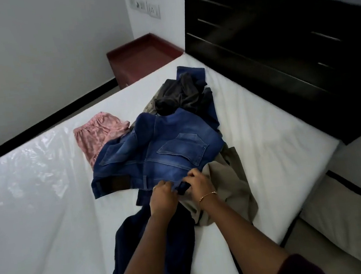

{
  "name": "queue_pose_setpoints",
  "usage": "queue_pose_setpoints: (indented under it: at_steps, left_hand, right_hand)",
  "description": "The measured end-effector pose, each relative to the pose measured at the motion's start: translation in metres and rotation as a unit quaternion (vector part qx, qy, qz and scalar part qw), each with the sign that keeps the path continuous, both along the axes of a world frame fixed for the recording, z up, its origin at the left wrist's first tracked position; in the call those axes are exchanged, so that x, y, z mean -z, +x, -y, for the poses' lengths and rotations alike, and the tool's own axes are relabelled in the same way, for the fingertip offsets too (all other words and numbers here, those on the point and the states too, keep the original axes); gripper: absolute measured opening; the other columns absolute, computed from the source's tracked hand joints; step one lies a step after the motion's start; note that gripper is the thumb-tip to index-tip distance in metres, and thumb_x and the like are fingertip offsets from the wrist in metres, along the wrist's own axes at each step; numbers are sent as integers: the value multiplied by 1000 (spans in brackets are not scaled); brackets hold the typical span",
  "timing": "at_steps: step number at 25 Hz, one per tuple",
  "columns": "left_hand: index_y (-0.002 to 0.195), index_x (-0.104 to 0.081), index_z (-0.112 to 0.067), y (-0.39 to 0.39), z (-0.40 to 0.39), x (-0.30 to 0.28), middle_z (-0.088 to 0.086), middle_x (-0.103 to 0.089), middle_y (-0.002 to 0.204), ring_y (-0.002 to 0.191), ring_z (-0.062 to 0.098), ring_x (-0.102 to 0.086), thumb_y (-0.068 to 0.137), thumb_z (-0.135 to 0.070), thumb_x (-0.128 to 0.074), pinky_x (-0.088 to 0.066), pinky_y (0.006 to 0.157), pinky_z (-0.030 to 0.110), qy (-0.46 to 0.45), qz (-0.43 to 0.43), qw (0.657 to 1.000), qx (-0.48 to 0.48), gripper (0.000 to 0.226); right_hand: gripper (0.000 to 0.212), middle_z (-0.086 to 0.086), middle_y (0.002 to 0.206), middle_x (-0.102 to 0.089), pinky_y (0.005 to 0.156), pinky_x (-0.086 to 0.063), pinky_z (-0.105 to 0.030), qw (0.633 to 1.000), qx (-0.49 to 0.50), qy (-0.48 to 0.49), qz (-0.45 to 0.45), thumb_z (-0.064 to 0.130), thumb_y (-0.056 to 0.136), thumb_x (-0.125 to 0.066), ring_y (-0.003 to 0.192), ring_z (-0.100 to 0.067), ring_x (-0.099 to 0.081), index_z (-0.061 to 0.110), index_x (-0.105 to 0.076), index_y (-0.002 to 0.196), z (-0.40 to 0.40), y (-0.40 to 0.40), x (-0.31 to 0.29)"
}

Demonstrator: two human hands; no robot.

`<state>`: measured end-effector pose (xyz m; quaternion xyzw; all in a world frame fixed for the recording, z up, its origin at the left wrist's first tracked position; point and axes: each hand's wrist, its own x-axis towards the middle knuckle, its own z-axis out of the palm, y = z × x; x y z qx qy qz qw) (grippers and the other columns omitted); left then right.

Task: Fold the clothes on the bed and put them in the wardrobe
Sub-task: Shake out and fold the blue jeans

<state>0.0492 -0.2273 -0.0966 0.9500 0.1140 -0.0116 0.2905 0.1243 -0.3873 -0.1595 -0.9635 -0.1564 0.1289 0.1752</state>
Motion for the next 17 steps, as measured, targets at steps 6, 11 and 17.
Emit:
queue_pose_setpoints:
  at_steps: [6,11,17]
  left_hand:
    - [83,-68,-15,10,25,-2,-1,-60,84,71,21,-62,77,-24,-67,-54,61,38,-6,-61,998,7,11]
    - [98,-61,-21,6,35,-37,1,-63,100,79,26,-66,100,-27,-58,-51,59,40,56,-22,995,-76,7]
    - [119,-56,-18,8,8,-166,-4,-58,109,91,17,-56,96,-30,-70,-47,75,40,-89,194,964,-159,29]
  right_hand:
    - [14,5,134,-81,73,-82,-42,989,-33,48,137,28,95,-103,100,-33,-70,40,-100,102,-4,2,44]
    - [8,9,108,-91,88,-77,-48,983,-18,18,183,29,102,-98,120,-31,-70,36,-97,104,-12,5,-13]
    - [20,-9,119,-84,91,-82,-58,954,10,155,256,8,115,-82,108,-37,-77,15,-90,132,-63,50,-156]
